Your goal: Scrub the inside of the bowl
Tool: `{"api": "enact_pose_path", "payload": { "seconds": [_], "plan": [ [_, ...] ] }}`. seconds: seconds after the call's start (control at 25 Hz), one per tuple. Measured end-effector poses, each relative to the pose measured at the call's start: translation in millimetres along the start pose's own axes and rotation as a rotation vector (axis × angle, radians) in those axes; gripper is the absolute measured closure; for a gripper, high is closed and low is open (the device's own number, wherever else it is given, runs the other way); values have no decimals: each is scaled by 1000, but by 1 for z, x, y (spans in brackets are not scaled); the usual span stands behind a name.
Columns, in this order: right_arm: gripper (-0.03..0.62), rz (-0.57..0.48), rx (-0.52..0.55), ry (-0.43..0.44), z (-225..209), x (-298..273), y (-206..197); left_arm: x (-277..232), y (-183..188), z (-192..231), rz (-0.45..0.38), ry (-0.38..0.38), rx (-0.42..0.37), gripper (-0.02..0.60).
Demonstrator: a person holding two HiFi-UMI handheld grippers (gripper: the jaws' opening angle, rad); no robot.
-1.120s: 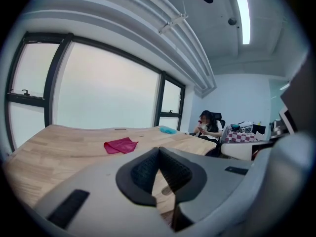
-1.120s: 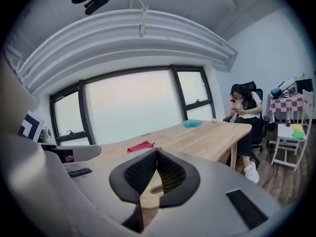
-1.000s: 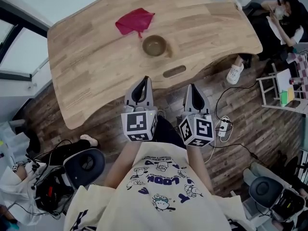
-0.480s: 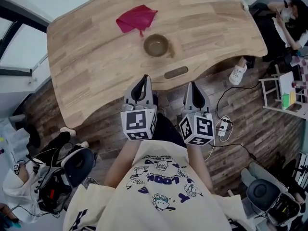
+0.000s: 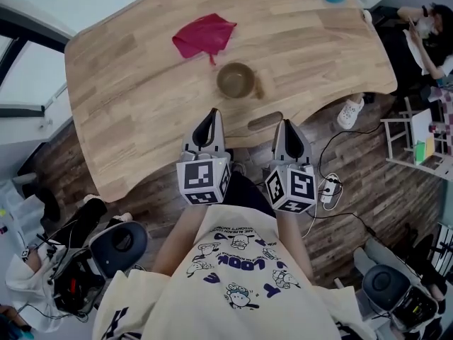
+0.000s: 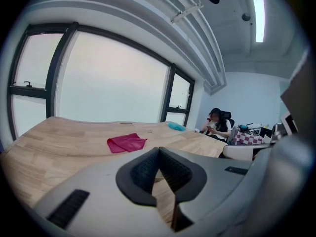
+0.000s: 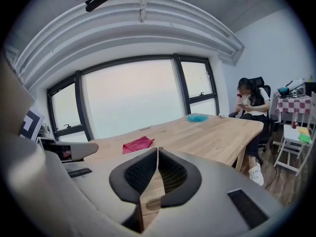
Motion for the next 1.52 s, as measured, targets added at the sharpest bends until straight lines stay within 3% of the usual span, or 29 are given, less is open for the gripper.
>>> {"api": "enact_pose_path", "payload": {
  "seconds": [0.36, 0.72, 1.08, 1.52],
  "plan": [
    [595, 73, 12, -59, -20, -73, 9, -77, 13, 22, 76, -25, 15, 552],
    [574, 138, 40, -66, -32, -82, -7, -85, -4, 27, 129, -32, 40, 552],
    [513, 232, 64, -58, -51, -94, -25, -93, -22, 24, 192, -64, 45, 552],
    [473, 343, 82, -54, -49, -119, -46, -117, -32, 48, 256, -68, 78, 551]
  ]
}}
Point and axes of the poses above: the fingertips, and each gripper's own axes: x backward along the fingers, z to its left, y out of its top, the point moved 3 cm from there along x, backward along the fingers, and after that the axes turned 15 degrees about y, right-handed, at the moved point
